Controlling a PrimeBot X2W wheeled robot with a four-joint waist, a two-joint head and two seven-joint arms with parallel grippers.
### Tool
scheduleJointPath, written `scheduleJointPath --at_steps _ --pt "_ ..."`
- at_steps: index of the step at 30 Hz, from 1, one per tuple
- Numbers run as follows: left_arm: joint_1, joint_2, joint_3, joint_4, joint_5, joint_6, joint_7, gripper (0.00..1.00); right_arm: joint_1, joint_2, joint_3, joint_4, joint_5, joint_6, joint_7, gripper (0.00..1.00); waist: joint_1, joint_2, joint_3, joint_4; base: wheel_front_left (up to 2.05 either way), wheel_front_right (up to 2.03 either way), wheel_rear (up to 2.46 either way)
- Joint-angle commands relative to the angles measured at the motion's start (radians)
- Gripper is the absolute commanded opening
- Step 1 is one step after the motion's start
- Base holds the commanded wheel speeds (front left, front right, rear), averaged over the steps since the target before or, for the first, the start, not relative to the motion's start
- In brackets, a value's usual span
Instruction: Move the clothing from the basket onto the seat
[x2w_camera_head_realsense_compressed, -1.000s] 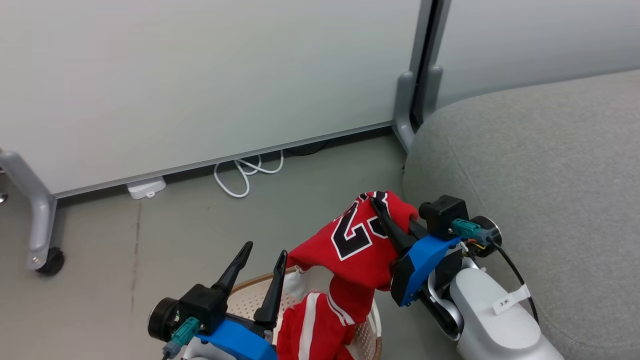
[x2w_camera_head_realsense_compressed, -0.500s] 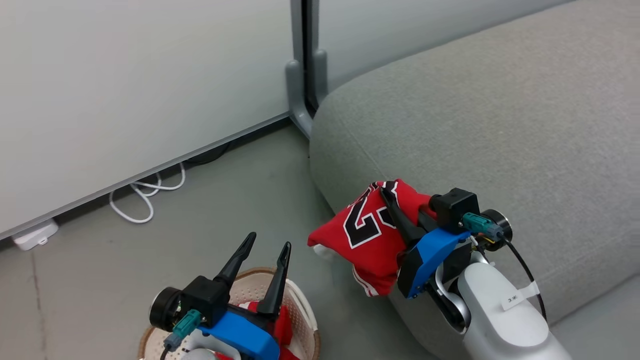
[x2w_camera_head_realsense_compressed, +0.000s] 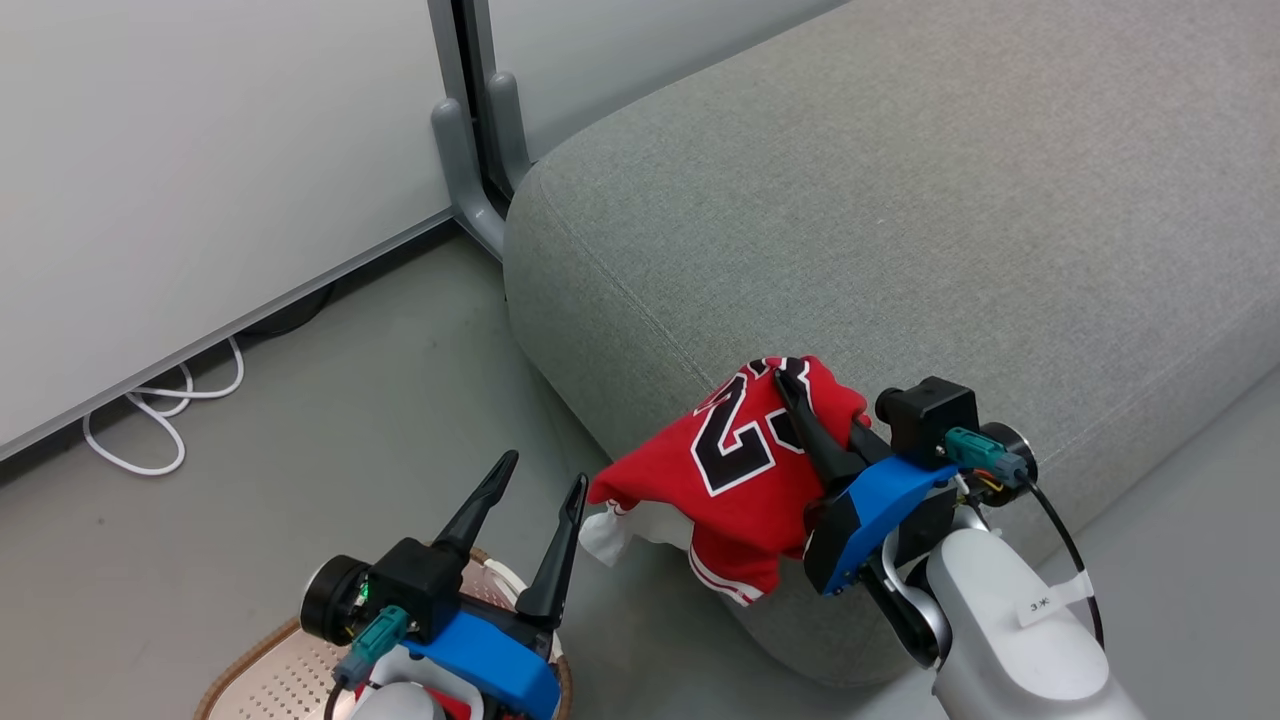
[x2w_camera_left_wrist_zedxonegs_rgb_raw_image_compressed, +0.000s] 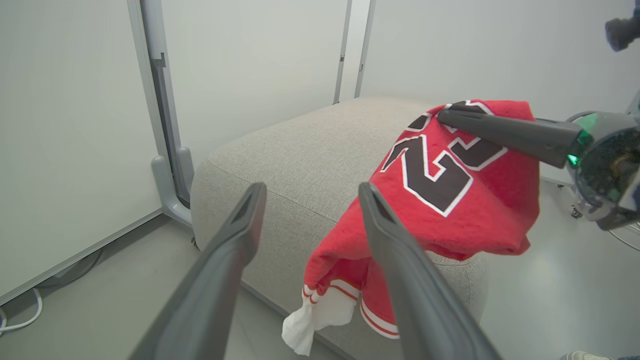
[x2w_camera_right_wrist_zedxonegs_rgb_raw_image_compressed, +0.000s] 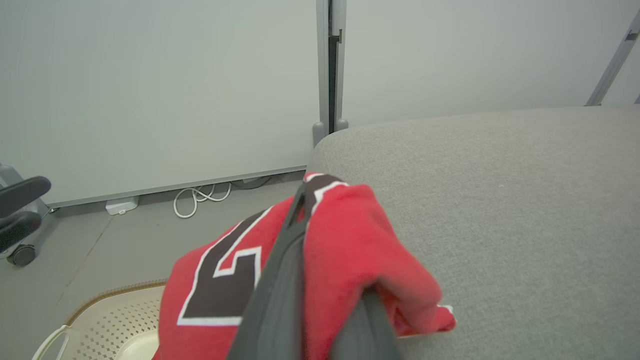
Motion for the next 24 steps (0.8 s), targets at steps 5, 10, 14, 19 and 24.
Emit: scheduleJointPath --at_steps 5,10,14,19,24 --pt "-0.020 0.012 -0.014 0.010 -0.008 -0.002 -0.003 1.00 0.019 -0.001 -0.015 -0.014 -0.006 0.000 -0.001 0.00 -0.0001 -0.0001 0.000 -0.001 0.00 0.00 0.00" --pt "-0.015 0.014 -0.012 0.014 -0.012 -0.002 -0.003 1.00 0.026 -0.001 -0.021 -0.016 -0.004 0.000 0.000 0.00 -0.0001 -0.0001 -0.003 0.001 0.00 0.00 0.00" --pt "-0.007 0.013 0.004 0.007 -0.003 -0.002 -0.003 1.00 0.023 -0.001 -0.023 -0.020 0.002 0.000 0.004 0.00 -0.0001 -0.0001 0.005 0.005 0.00 0.00 0.00" --pt "-0.042 0.024 -0.003 -0.004 0.007 -0.002 -0.003 1.00 -0.035 -0.001 -0.056 -0.021 0.005 0.000 0.025 0.00 -0.0001 -0.0001 0.062 0.038 0.00 0.00 0.00" --pt "-0.094 0.056 -0.026 -0.021 0.020 -0.002 -0.003 1.00 -0.163 -0.031 -0.116 -0.026 -0.001 0.000 0.057 0.00 -0.0001 -0.0001 0.163 0.076 0.00 0.00 0.00"
